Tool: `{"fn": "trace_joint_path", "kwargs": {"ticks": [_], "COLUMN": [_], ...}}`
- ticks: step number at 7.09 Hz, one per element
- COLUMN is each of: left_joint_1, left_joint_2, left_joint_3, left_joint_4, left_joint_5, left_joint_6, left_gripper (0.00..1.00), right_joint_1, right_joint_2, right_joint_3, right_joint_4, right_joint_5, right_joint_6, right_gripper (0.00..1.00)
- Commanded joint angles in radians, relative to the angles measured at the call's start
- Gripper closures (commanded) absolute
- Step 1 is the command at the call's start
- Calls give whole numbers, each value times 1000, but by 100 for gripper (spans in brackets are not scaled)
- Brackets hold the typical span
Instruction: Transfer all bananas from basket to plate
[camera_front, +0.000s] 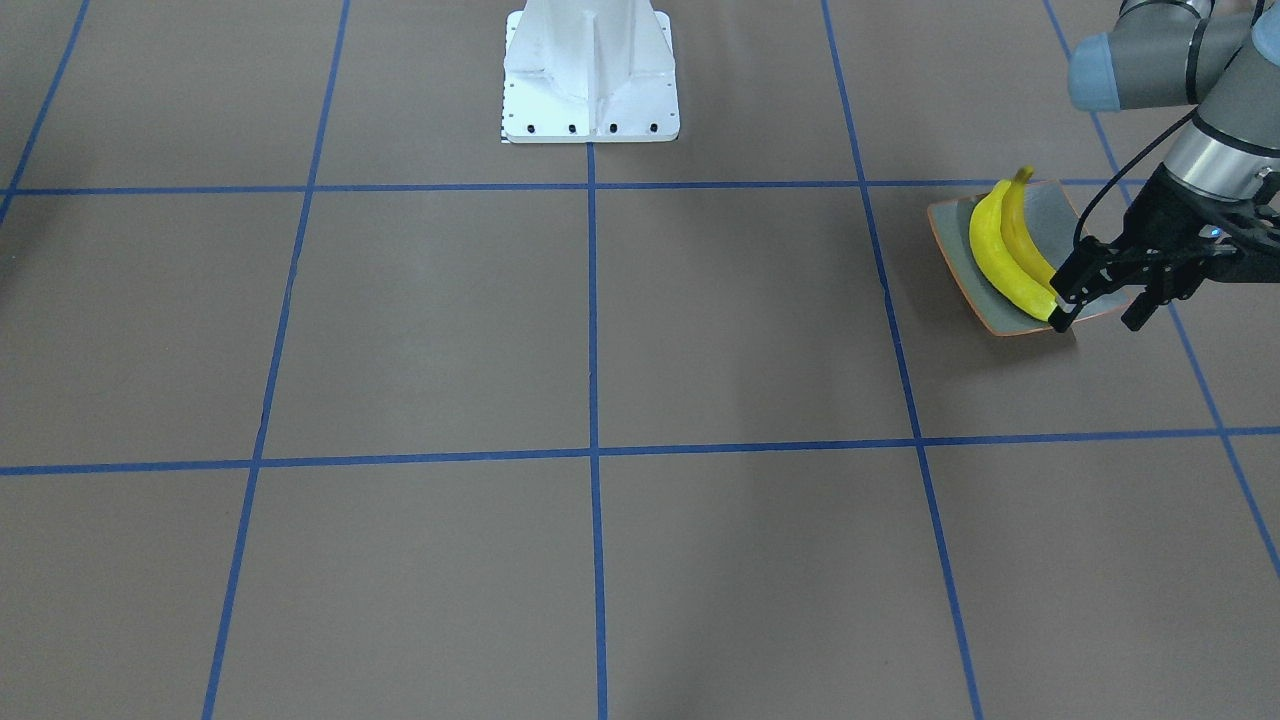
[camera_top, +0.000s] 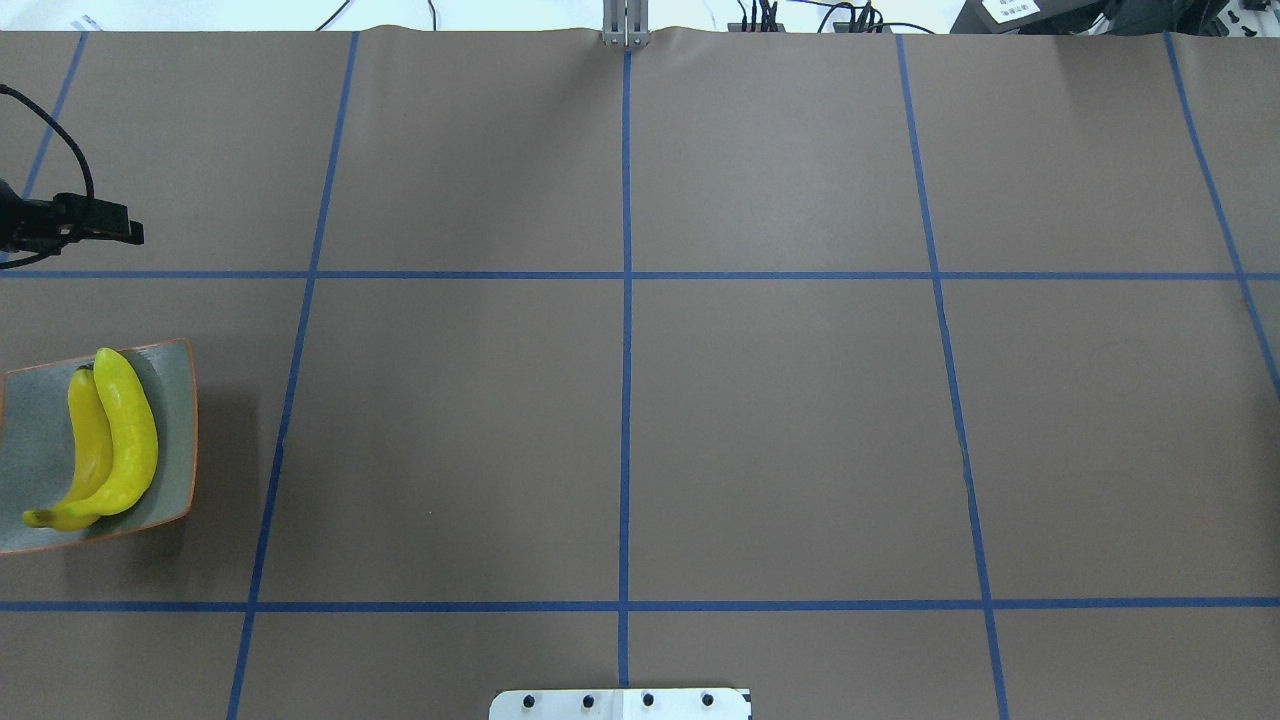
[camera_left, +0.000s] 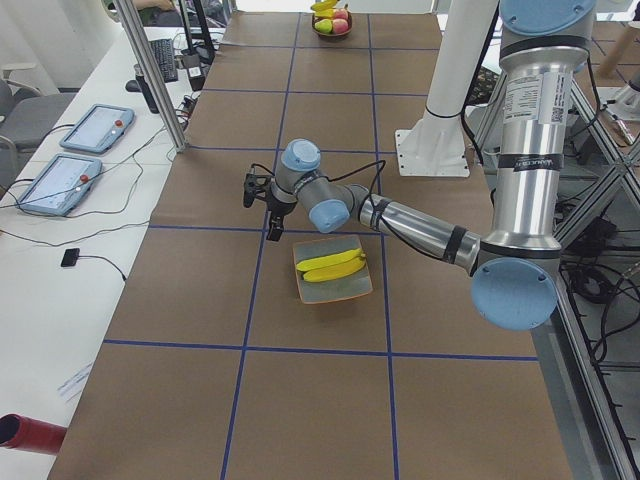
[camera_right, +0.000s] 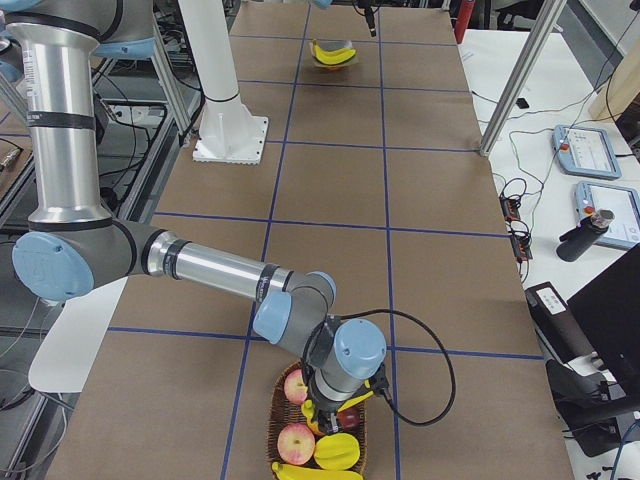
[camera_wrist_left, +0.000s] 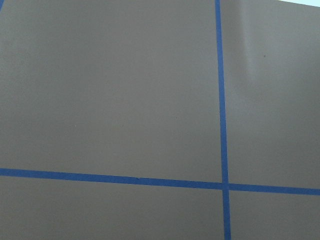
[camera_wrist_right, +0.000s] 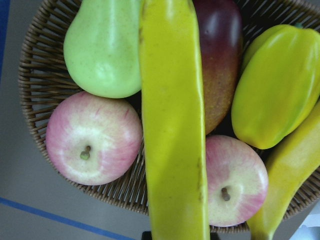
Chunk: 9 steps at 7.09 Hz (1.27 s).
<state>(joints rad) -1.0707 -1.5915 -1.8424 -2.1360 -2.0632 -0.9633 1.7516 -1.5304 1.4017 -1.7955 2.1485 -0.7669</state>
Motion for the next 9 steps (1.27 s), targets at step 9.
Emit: {"fn": "trace_joint_path", "kwargs": {"ticks": [9], "left_joint_1": [2], "left_joint_2": [-138], "left_joint_3": [44], "left_joint_4": [4], "left_joint_5": [-78], "left_joint_6": [-63], "left_gripper": [0], "right_joint_1": [-654], "right_joint_2": [462], "right_joint_3": [296], "right_joint_4": [-58], "right_joint_5": [300], "right_joint_6": [1135], "right_gripper": [100]}}
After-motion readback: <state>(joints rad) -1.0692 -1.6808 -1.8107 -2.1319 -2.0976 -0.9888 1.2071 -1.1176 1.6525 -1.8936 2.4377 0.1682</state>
